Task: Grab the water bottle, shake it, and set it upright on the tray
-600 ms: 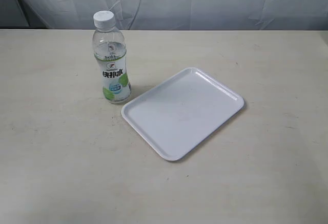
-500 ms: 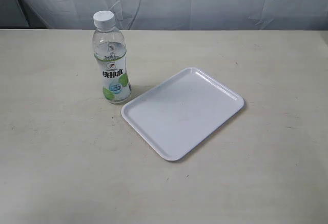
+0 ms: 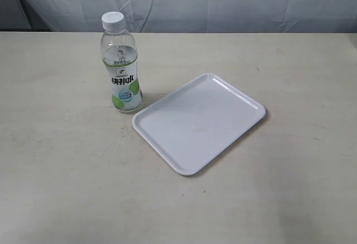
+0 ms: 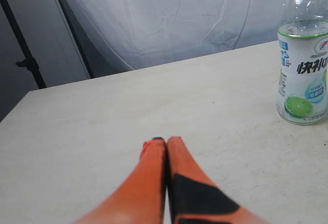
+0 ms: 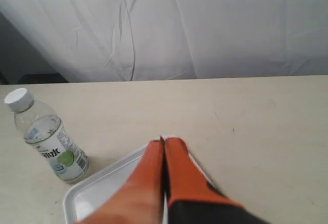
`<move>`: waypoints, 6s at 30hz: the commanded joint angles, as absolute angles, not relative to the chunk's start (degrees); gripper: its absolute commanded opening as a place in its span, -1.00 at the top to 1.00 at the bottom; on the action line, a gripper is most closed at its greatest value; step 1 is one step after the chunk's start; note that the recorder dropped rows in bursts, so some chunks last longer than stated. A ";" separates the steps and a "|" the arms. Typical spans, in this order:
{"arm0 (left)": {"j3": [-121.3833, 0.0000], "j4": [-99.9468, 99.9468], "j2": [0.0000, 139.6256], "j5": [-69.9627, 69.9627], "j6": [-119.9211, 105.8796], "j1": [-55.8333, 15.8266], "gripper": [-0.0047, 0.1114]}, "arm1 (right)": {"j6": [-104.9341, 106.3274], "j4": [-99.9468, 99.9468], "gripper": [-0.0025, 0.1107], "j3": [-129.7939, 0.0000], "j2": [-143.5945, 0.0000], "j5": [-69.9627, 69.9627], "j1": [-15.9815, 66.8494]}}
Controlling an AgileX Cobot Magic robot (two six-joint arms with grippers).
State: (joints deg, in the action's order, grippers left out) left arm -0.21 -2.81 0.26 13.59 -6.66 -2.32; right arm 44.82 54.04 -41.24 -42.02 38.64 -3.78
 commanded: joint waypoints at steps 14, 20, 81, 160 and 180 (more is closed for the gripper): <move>0.00 -2.69 0.00 13.68 -6.53 -2.34 0.91 | 55.47 52.83 0.97 -44.97 -73.67 29.40 18.92; 0.00 -2.69 0.00 13.68 -6.53 -2.34 0.91 | 56.00 45.92 0.97 -44.97 -80.96 5.54 37.30; 0.00 -2.69 0.00 13.68 -6.53 -2.34 0.91 | 46.11 47.91 -0.34 -69.45 -118.26 -19.91 59.44; 0.00 -2.69 0.00 13.68 -6.56 -2.34 0.91 | 38.93 50.99 -0.48 -75.69 -124.58 -22.53 59.44; 0.00 -2.69 0.00 13.68 -6.56 -2.34 0.91 | 35.57 49.87 -0.89 -75.72 -128.28 -34.16 59.31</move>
